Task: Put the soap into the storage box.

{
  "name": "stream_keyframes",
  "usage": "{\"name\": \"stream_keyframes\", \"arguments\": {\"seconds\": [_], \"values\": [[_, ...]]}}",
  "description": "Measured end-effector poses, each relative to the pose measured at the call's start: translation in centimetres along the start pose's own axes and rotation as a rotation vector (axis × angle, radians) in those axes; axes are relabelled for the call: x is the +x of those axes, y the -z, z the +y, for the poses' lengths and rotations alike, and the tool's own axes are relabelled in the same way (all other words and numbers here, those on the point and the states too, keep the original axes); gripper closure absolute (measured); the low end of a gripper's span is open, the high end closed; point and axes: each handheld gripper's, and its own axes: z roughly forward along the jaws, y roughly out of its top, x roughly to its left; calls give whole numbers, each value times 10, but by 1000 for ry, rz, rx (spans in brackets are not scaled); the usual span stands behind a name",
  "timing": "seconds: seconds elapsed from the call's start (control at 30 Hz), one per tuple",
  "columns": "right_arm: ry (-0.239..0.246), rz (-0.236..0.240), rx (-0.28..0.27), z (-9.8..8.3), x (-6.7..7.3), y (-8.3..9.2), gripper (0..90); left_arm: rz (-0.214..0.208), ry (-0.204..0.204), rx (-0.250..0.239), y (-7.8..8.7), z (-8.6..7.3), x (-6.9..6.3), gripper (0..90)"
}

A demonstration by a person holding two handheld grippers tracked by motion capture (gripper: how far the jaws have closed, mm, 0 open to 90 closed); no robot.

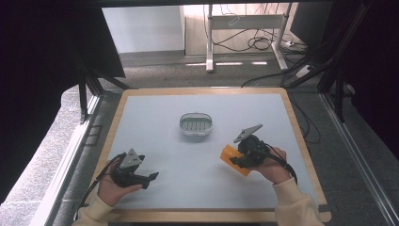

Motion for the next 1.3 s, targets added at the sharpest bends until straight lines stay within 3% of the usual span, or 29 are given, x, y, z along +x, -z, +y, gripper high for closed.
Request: {"name": "stream_keyframes", "arguments": {"seconds": [0.47, 1.3], "values": [[19, 8, -19, 24, -11, 1, 616, -3, 2, -4, 0, 0, 0, 173], [50, 12, -24, 51, -22, -5, 617, -3, 3, -1, 1, 0, 0, 173]]}}
